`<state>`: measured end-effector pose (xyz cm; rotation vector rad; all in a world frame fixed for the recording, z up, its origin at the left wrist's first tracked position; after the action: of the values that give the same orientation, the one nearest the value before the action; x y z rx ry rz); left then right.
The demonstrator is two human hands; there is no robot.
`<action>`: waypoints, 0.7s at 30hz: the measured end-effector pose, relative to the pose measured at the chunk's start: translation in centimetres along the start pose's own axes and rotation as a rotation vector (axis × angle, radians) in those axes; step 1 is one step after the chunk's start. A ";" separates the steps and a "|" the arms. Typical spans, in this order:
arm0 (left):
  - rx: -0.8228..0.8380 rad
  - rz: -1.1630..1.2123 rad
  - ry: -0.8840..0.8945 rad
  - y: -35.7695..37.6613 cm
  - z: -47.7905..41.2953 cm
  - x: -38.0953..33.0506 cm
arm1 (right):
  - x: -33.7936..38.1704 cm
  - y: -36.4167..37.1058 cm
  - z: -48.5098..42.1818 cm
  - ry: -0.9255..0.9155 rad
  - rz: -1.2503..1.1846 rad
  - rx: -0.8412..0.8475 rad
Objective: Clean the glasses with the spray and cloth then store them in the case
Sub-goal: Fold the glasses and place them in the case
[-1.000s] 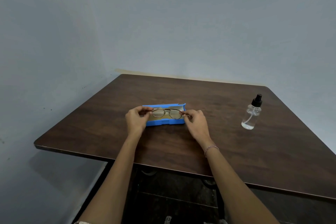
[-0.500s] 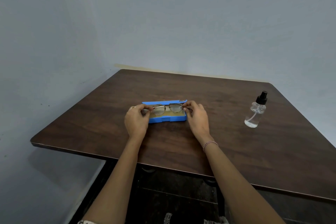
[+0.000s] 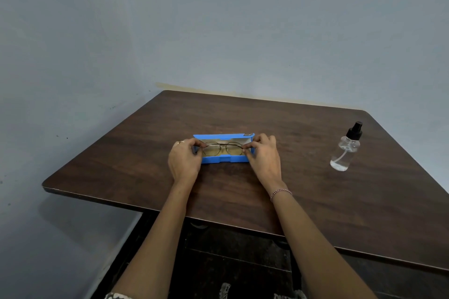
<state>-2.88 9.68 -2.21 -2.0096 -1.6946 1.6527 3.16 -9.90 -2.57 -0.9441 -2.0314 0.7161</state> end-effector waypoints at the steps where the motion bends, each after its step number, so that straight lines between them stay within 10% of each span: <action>1: 0.006 -0.013 0.013 0.0 0.0 0.0 | 0.0 -0.1 0.1 -0.005 0.003 -0.007; 21: 0.013 -0.136 0.164 0.4 0.0 -0.2 | -0.1 -1.3 0.6 0.020 0.066 -0.018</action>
<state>-2.52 9.38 -2.33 -1.9170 -1.7160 1.4111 2.25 -10.81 -1.99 -1.0295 -2.0000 0.7218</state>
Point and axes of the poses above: each hand's wrist, its own z-axis away from the middle knuckle, its own y-axis out of the palm, x = y × z, the point moved 3 cm from there along -z, towards the middle knuckle
